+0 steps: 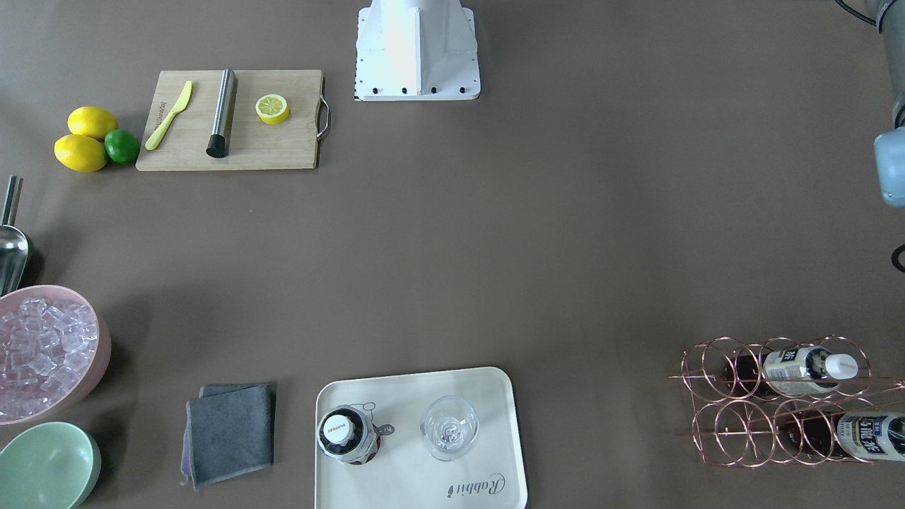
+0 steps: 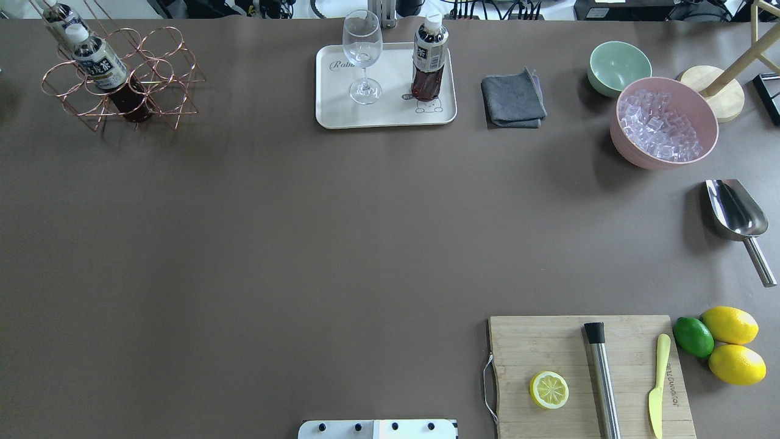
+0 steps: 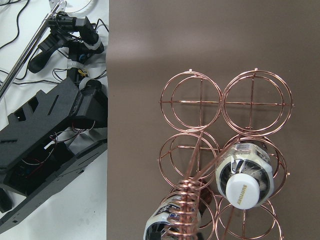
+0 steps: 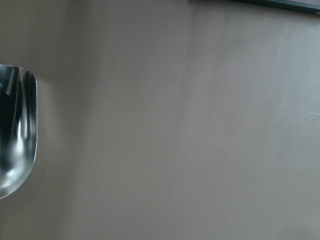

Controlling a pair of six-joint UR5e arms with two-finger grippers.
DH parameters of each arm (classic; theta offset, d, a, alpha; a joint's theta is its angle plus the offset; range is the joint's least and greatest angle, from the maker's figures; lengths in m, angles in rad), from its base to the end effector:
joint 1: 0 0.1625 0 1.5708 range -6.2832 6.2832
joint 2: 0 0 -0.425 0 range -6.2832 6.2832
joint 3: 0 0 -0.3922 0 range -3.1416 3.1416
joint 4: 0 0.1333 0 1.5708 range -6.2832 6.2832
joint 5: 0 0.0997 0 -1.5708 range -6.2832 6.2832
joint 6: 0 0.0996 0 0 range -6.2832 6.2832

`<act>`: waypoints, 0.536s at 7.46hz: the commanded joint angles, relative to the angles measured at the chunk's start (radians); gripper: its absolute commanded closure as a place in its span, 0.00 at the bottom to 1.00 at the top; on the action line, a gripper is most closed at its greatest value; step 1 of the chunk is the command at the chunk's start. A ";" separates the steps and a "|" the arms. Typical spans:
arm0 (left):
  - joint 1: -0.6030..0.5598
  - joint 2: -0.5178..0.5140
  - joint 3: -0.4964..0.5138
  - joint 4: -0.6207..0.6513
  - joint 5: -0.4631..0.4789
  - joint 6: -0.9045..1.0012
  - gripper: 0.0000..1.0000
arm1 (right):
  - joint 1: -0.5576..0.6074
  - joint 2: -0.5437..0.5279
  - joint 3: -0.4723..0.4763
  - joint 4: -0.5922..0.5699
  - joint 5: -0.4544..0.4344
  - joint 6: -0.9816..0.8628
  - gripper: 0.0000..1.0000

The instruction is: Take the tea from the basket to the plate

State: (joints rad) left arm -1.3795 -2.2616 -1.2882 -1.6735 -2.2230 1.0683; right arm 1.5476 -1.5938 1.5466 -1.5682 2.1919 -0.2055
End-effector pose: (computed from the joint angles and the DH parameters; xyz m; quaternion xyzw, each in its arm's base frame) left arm 0.0723 -0.7565 0.3547 0.3483 0.1790 0.6053 0.6930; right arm 0.0642 -0.4796 0.6913 0.0067 -0.3062 -0.1018 0.9465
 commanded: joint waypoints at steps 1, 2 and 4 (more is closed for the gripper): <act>0.000 -0.002 0.006 -0.002 0.000 0.005 0.55 | 0.000 -0.006 -0.071 0.126 0.012 0.003 0.00; 0.000 -0.004 0.006 -0.002 0.000 0.005 0.50 | 0.002 -0.003 -0.074 0.128 0.020 0.008 0.00; 0.000 -0.009 0.007 0.003 -0.004 -0.004 0.02 | 0.002 0.009 -0.083 0.128 0.049 0.015 0.00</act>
State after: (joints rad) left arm -1.3795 -2.2671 -1.2819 -1.6733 -2.2245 1.0716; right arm 1.5489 -1.5944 1.4741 -1.4453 2.2168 -0.1955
